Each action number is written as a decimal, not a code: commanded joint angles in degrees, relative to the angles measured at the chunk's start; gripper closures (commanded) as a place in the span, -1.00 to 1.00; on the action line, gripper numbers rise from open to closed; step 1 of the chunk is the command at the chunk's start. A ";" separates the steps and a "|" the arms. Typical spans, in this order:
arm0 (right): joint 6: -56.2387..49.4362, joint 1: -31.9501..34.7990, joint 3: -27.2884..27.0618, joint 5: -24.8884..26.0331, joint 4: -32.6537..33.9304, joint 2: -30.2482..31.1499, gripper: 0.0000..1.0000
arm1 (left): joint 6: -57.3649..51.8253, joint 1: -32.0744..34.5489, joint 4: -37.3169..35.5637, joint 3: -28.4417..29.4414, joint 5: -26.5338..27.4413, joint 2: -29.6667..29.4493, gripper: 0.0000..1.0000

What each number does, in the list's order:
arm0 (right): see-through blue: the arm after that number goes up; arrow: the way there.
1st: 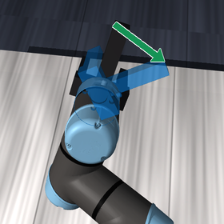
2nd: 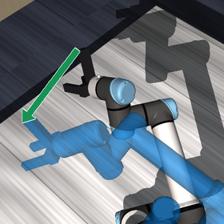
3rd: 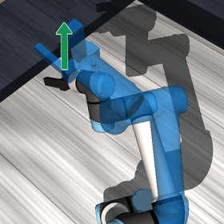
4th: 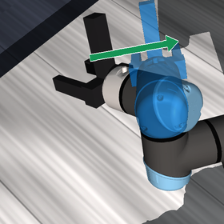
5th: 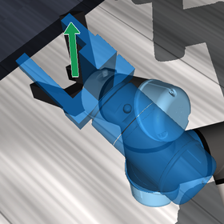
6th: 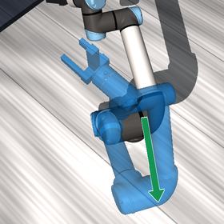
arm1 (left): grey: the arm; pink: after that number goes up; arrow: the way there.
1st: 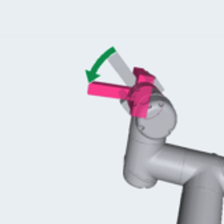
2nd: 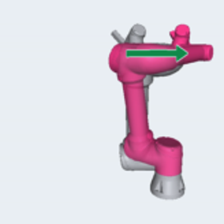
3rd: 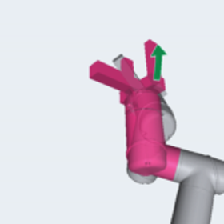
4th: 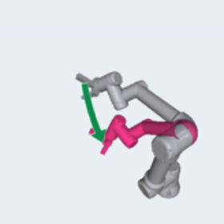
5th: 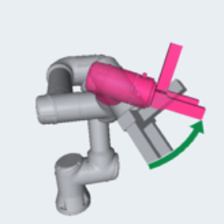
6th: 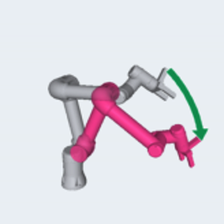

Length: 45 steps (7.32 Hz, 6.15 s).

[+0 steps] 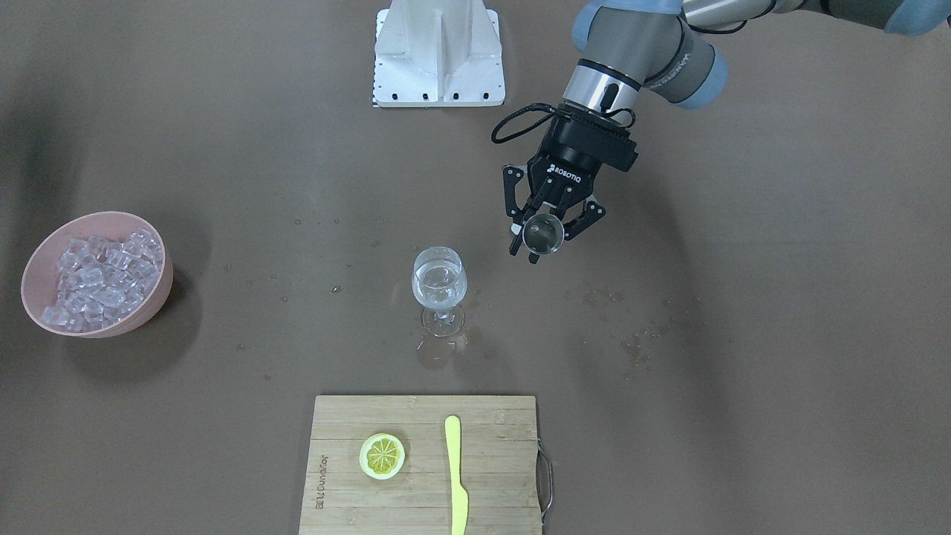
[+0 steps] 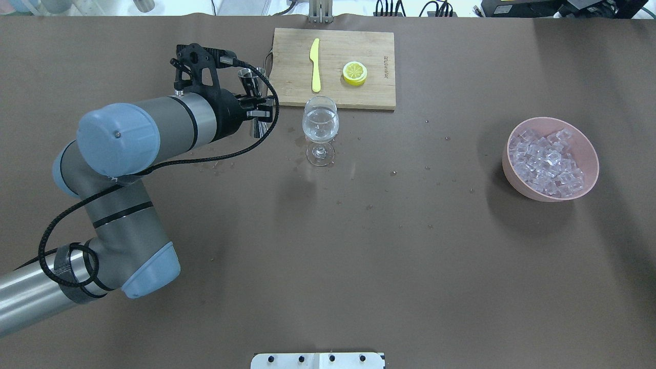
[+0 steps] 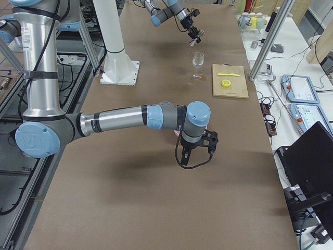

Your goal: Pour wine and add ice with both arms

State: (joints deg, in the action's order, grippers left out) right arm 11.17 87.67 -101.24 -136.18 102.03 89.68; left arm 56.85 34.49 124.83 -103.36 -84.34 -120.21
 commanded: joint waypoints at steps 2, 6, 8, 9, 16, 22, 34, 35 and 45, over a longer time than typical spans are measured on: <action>0.34 -0.40 -0.10 0.22 0.01 -1.52 -1.00 | -6.83 -0.03 -13.87 -6.05 -0.83 -1.69 1.00; 0.43 -1.36 0.07 0.57 0.19 -2.66 -1.00 | -6.32 -1.96 -30.42 -4.84 -0.65 -12.75 1.00; 2.36 -2.06 0.07 0.57 0.01 -2.75 -1.00 | -6.66 -3.19 -33.60 -2.82 -0.65 -13.91 1.00; 2.36 -2.07 0.07 0.48 0.01 -2.75 -1.00 | -6.67 -3.81 -34.21 -1.77 -0.74 -13.91 1.00; 2.28 -2.15 0.07 0.65 -0.08 -3.72 -1.00 | -12.44 -4.25 -51.40 3.68 -5.91 -24.69 1.00; 2.28 -2.15 0.16 0.83 0.01 -3.72 -1.00 | -16.76 -2.24 -58.29 4.66 -8.47 -27.09 1.00; 2.36 -2.15 0.34 0.74 0.01 -3.63 -1.00 | -21.96 0.23 -71.83 15.62 -8.30 -37.19 1.00; 2.36 -2.15 0.34 0.74 0.01 -3.63 -1.00 | -22.74 0.23 -72.97 17.64 -8.12 -38.59 1.00; 2.36 -2.15 0.60 0.39 -0.08 -3.72 -1.00 | -25.12 0.05 -78.52 25.14 -5.13 -44.23 1.00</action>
State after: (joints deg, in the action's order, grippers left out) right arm 13.54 85.52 -100.60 -135.79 101.96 85.97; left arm 31.67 34.54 46.22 -77.86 -89.38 -164.64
